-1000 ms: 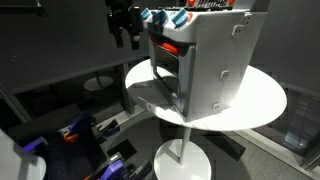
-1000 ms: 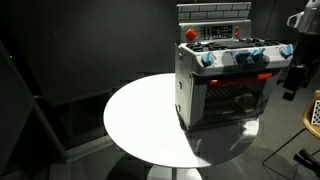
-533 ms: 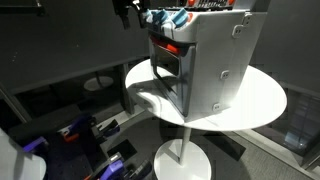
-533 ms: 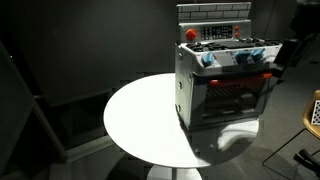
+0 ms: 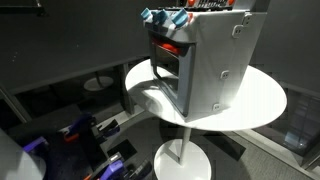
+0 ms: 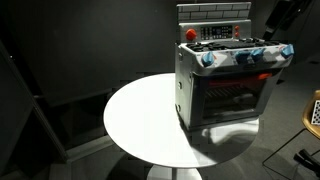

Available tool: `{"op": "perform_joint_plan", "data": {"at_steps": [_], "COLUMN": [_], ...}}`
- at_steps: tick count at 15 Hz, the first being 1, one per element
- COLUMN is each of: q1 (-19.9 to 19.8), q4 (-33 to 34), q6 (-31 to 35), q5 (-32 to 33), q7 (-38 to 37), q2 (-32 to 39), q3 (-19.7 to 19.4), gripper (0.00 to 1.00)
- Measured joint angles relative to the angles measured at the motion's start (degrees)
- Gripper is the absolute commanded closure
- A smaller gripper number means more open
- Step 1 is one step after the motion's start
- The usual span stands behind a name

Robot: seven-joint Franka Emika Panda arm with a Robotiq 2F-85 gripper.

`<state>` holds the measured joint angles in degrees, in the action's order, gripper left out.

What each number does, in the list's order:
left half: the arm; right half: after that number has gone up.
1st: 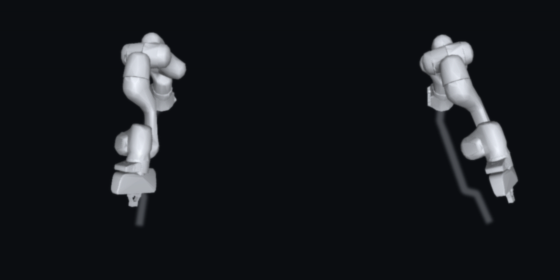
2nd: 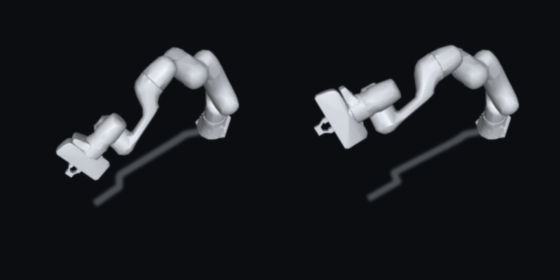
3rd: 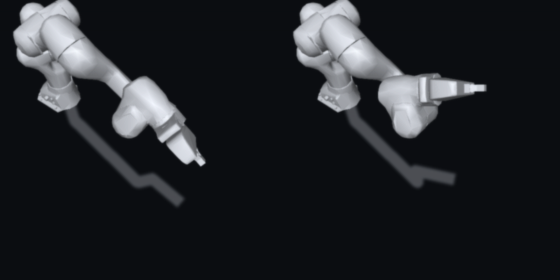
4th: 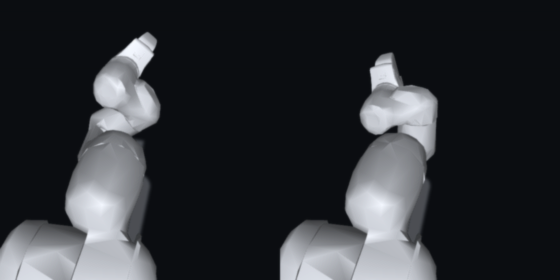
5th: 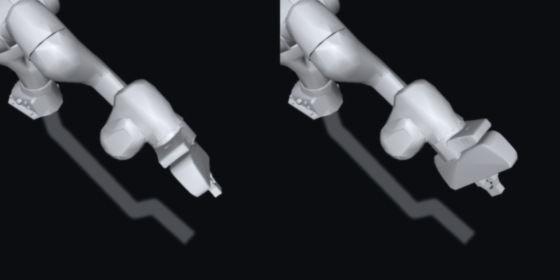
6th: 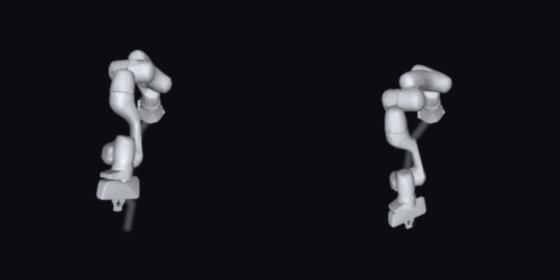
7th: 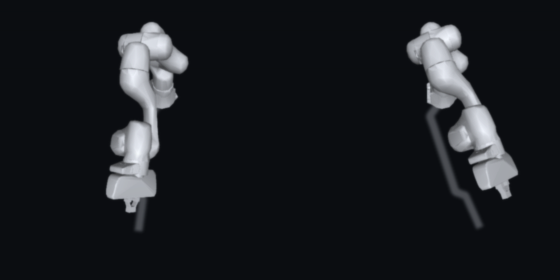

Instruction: Press the top right orange button on the stove

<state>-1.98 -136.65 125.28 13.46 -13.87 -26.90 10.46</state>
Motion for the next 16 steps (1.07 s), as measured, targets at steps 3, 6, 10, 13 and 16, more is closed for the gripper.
{"op": "perform_joint_plan", "data": {"at_steps": [3, 6, 10, 13, 16], "q1": [-2.0, -4.2, -7.4, -9.0, -9.5], "q4": [1.6, 2.7, 4.3, 6.5, 9.5], "q6": [3.2, 6.6, 11.5, 13.4, 13.7], "q5": [3.3, 7.1, 12.3, 15.7, 17.8], "q7": [-0.9, -2.9, -6.6, -9.7, -11.9], "q2": [0.6, 2.1, 5.6, 9.0, 12.5], "q3": [-0.5, -0.7, -1.0, -1.5, -2.5], "gripper": [0.0, 0.0, 0.0, 0.0, 0.0]}}
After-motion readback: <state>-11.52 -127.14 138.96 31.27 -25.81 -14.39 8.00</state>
